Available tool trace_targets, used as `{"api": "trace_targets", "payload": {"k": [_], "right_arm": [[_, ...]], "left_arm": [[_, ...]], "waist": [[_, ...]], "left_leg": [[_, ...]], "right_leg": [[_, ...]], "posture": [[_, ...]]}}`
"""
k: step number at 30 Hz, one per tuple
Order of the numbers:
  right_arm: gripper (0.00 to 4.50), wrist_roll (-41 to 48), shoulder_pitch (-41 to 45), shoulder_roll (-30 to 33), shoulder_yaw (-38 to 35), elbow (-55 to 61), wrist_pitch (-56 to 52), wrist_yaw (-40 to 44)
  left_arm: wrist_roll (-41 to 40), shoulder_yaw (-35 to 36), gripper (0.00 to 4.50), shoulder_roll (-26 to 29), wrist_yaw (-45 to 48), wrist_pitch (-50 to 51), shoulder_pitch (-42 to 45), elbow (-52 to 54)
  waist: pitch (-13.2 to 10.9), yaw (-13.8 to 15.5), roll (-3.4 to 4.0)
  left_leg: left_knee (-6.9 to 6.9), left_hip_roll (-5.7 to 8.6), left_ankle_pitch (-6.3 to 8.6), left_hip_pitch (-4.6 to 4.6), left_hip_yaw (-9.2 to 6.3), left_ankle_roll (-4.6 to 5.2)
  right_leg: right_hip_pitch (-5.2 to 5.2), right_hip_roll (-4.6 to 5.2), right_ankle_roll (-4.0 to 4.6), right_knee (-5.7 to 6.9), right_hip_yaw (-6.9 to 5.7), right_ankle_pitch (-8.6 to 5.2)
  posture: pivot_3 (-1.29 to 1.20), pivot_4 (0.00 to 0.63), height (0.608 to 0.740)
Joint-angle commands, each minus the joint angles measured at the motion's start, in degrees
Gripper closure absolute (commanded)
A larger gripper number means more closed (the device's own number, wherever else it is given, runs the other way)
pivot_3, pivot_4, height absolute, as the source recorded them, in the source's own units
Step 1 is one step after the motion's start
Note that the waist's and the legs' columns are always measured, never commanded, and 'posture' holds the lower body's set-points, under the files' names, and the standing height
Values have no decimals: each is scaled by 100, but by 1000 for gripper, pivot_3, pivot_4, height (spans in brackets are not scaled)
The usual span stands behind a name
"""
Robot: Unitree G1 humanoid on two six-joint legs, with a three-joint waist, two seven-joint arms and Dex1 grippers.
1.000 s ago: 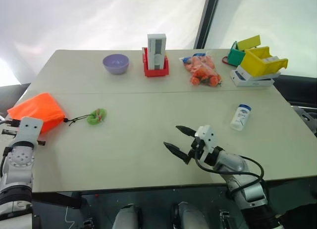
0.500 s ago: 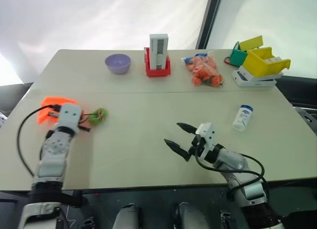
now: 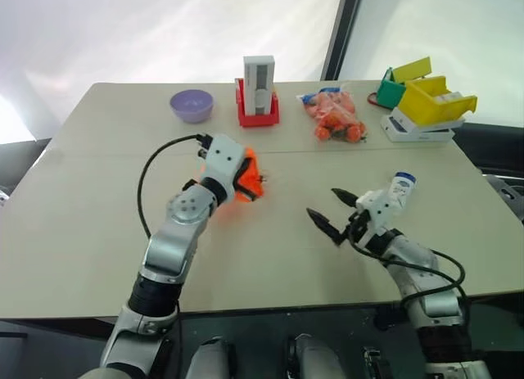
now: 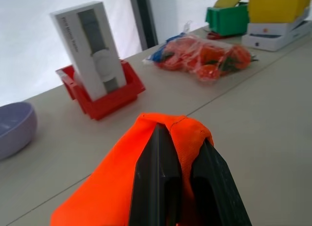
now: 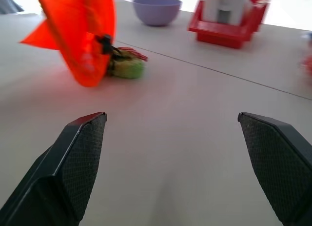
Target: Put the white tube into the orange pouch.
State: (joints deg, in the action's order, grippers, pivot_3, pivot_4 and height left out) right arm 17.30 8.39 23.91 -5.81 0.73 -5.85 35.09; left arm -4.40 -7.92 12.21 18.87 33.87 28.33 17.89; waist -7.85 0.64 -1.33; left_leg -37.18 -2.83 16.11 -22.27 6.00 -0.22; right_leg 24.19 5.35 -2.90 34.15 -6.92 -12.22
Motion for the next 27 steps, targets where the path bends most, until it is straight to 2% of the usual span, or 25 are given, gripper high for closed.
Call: {"api": "trace_targets", "payload": {"k": [1,5,9,18,27], "right_arm": [[0,-98,71,97,-492,-42,120,-447],[0,-396,56,58,-838,-241,124,-1190],[0,-662,140,67,-974,-595,92,-1690],[0,-907,523,-176,-1137,-1435,38,-2764],[0,-703,973,-534,-1354,-1948,-185,-3373]], "left_arm": [[-205,208,4445,259,215,251,-223,469],[-370,337,4445,805,624,248,-1232,480],[-428,382,4445,919,645,144,-1646,439],[-415,233,4445,724,531,0,-1709,372],[-378,175,4445,562,431,-165,-1713,158]], "waist": [[2,-8,5],[2,-48,11],[-7,14,17],[-9,-5,25],[-9,-18,29]], "left_leg": [[0,0,0,3,1,-1],[4,-6,0,20,0,-1],[1,-12,-4,11,-7,-7],[-6,5,-3,9,-2,-4],[-2,-1,-3,13,-3,-4]], "right_leg": [[0,-4,0,1,3,0],[-6,-20,1,5,16,-2],[0,-22,14,4,18,-10],[-11,5,21,-3,23,-12],[-11,-3,5,0,24,-4]], "posture": [[0,150,740],[0,150,740],[0,150,740],[0,150,740],[0,150,740]]}}
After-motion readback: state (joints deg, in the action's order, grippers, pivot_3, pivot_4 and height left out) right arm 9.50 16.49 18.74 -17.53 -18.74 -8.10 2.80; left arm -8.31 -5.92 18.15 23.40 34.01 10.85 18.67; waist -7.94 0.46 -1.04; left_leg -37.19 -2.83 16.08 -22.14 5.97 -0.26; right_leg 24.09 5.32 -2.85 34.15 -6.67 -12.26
